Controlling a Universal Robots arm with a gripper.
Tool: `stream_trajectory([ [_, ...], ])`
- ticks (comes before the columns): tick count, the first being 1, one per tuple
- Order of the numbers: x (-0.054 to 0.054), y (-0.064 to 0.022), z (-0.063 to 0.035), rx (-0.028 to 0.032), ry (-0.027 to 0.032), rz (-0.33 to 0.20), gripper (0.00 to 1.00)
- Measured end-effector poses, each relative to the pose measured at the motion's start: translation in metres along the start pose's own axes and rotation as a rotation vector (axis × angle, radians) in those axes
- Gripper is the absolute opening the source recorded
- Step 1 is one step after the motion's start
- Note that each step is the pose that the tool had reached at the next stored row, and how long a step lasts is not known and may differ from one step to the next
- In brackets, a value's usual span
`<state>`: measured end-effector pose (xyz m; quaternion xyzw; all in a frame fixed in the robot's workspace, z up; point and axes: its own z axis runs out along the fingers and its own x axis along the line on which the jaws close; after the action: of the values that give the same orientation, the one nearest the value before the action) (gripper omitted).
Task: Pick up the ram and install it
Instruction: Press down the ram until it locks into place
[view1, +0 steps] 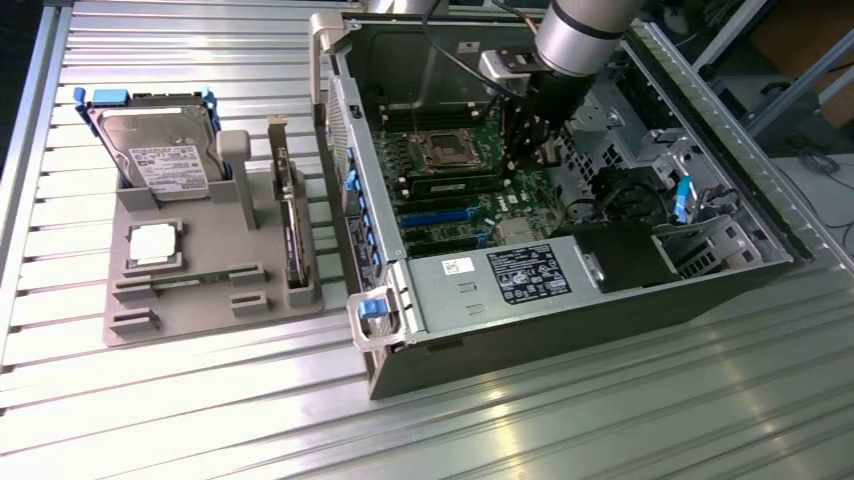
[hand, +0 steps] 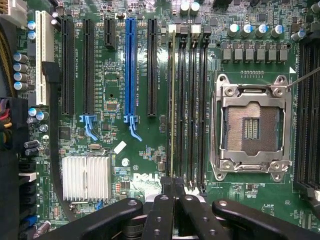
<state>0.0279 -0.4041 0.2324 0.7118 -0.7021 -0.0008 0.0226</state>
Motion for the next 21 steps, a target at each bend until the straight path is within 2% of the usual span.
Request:
stream_trajectory([
  [2,0.000,-0.0001,0.0007,-0.0001,0.0002,0.000,0.11],
  [5,0.000,0.0003,-0.0101,0.0011,0.0001,0.000,0.11],
  [6,0.000,0.0032,-0.0105,0.0028,-0.0012,0.000,0.11],
  [7,0.000,0.0103,-0.0103,0.0053,-0.0014,0.000,0.11],
  [11,0.000,0.0285,-0.0098,0.0084,-0.0014,0.000,0.11],
  [12,0.000,0.0380,-0.0094,0.0097,-0.0014,0.000,0.11],
  [14,0.000,0.0663,-0.0085,0.0132,-0.0016,0.000,0.11],
  [16,-0.001,0.0848,-0.0076,0.0155,-0.0020,0.000,0.11],
  [19,-0.001,0.0981,-0.0061,0.0162,-0.0032,0.000,0.11],
  [21,-0.001,0.1120,-0.0023,0.0166,-0.0057,0.000,0.11],
])
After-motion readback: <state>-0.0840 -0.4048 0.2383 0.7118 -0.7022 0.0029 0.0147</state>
